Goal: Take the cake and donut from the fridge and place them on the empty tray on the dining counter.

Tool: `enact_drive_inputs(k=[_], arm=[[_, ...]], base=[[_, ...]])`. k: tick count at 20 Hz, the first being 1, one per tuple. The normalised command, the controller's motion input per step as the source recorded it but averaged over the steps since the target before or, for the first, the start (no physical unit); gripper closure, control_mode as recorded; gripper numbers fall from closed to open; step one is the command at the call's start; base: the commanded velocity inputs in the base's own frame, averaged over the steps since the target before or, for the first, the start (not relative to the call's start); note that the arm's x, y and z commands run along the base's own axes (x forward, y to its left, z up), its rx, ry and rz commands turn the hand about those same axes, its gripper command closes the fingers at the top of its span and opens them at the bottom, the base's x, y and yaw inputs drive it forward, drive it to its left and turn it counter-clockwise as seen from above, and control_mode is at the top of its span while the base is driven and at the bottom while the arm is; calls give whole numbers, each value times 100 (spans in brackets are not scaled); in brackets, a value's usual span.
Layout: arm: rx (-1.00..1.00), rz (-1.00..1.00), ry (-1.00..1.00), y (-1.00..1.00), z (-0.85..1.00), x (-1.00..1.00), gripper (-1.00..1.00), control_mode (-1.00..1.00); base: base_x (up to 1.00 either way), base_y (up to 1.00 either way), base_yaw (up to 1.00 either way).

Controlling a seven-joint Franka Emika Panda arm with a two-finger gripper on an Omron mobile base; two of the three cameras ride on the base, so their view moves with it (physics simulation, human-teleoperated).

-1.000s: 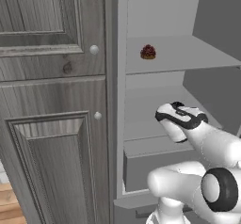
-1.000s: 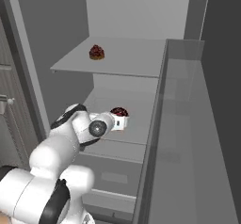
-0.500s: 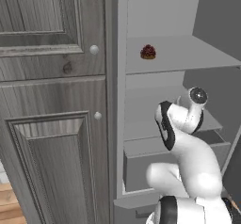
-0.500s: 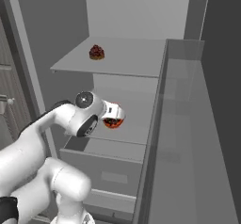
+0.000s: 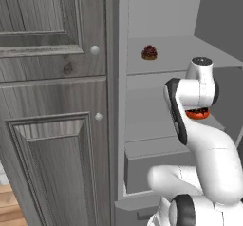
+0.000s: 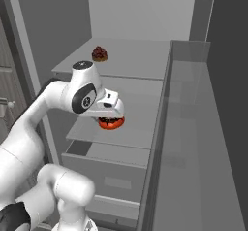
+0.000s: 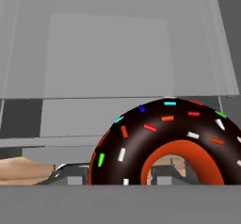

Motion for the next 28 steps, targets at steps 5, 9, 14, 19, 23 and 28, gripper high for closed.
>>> enact_drive_inputs(k=[5,9,14,19,23,28], arm=[[0,23,-3,0,0,-100,100,-100],[0,24,-5,0,13,-100,100,-100],[-1,20,-8,6,24,-88,100,-100],[-4,17,-18,13,28,-75,100,-100],[-6,18,-32,12,19,-63,100,-100],[-2,14,-24,7,5,-36,100,100]], base=[[0,0,0],[0,0,0],[0,0,0],[0,0,0],[0,0,0],[-6,3,3]])
